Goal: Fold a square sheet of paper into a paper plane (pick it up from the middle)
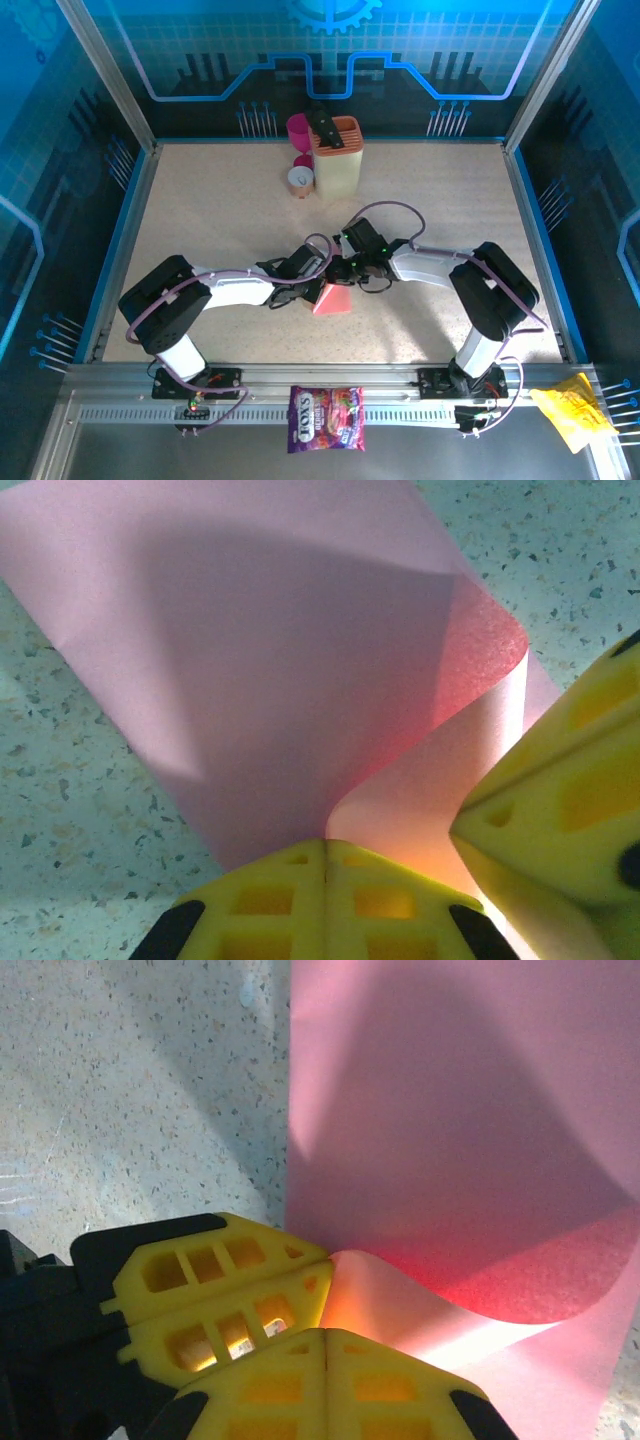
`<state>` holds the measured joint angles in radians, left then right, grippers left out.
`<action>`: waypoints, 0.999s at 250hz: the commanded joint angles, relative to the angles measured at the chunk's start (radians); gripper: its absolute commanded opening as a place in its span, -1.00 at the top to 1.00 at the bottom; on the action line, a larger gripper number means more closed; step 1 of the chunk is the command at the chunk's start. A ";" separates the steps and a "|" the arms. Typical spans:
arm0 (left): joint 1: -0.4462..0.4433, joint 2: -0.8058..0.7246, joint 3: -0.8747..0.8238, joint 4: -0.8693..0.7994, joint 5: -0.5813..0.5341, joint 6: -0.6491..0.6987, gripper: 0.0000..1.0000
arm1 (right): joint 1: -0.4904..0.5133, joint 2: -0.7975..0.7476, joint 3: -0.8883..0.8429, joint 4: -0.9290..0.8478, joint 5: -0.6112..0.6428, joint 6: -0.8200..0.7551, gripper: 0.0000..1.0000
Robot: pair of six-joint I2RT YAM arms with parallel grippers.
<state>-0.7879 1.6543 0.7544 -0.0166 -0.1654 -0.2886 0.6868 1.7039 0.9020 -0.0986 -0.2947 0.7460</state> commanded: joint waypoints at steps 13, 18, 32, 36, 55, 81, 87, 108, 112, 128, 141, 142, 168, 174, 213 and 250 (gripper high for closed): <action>0.006 0.024 -0.020 -0.009 -0.011 0.002 1.00 | 0.011 0.042 -0.009 0.027 0.022 0.030 1.00; 0.006 0.025 -0.021 -0.010 -0.010 0.002 1.00 | 0.011 0.046 -0.011 0.028 0.027 0.029 1.00; 0.006 0.027 -0.021 -0.008 -0.008 0.003 1.00 | 0.010 0.058 -0.017 0.035 0.031 0.032 1.00; 0.006 0.027 -0.021 -0.007 -0.008 0.002 1.00 | 0.008 0.062 -0.017 0.036 0.031 0.033 1.00; 0.006 0.031 -0.020 -0.008 -0.006 0.002 1.00 | 0.007 0.077 -0.037 0.049 0.035 0.037 1.00; 0.006 0.029 -0.021 -0.006 -0.006 0.002 1.00 | 0.002 0.093 -0.059 0.072 0.036 0.042 1.00; 0.006 0.029 -0.021 -0.006 -0.006 0.002 1.00 | 0.002 0.095 -0.063 0.076 0.035 0.044 1.00; 0.006 0.031 -0.023 -0.004 -0.005 0.001 1.00 | 0.000 0.104 -0.073 0.085 0.035 0.045 1.00; 0.006 0.030 -0.023 -0.005 -0.006 0.003 1.00 | 0.000 0.105 -0.074 0.086 0.035 0.045 1.00; 0.006 0.030 -0.023 -0.003 -0.006 0.002 1.00 | 0.000 0.109 -0.075 0.091 0.034 0.045 1.00; 0.006 0.030 -0.023 -0.006 -0.006 0.001 1.00 | 0.000 0.112 -0.078 0.093 0.034 0.045 1.00; 0.006 0.029 -0.023 -0.005 -0.006 0.000 1.00 | 0.000 0.112 -0.078 0.093 0.034 0.045 1.00; 0.006 0.026 -0.023 -0.006 -0.008 -0.001 1.00 | 0.000 0.116 -0.081 0.095 0.032 0.045 1.00; 0.007 0.024 -0.021 -0.007 -0.008 -0.001 1.00 | 0.000 0.117 -0.084 0.099 0.031 0.044 1.00; 0.013 -0.012 -0.010 -0.023 -0.007 -0.030 0.95 | -0.001 0.125 -0.084 0.095 0.036 0.042 1.00; 0.045 -0.095 -0.019 -0.026 0.039 -0.093 0.23 | -0.001 0.134 -0.092 0.098 0.036 0.046 1.00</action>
<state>-0.7704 1.6379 0.7513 -0.0219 -0.1638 -0.3149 0.6842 1.7863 0.8433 0.0349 -0.2798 0.7856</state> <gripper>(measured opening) 0.287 0.049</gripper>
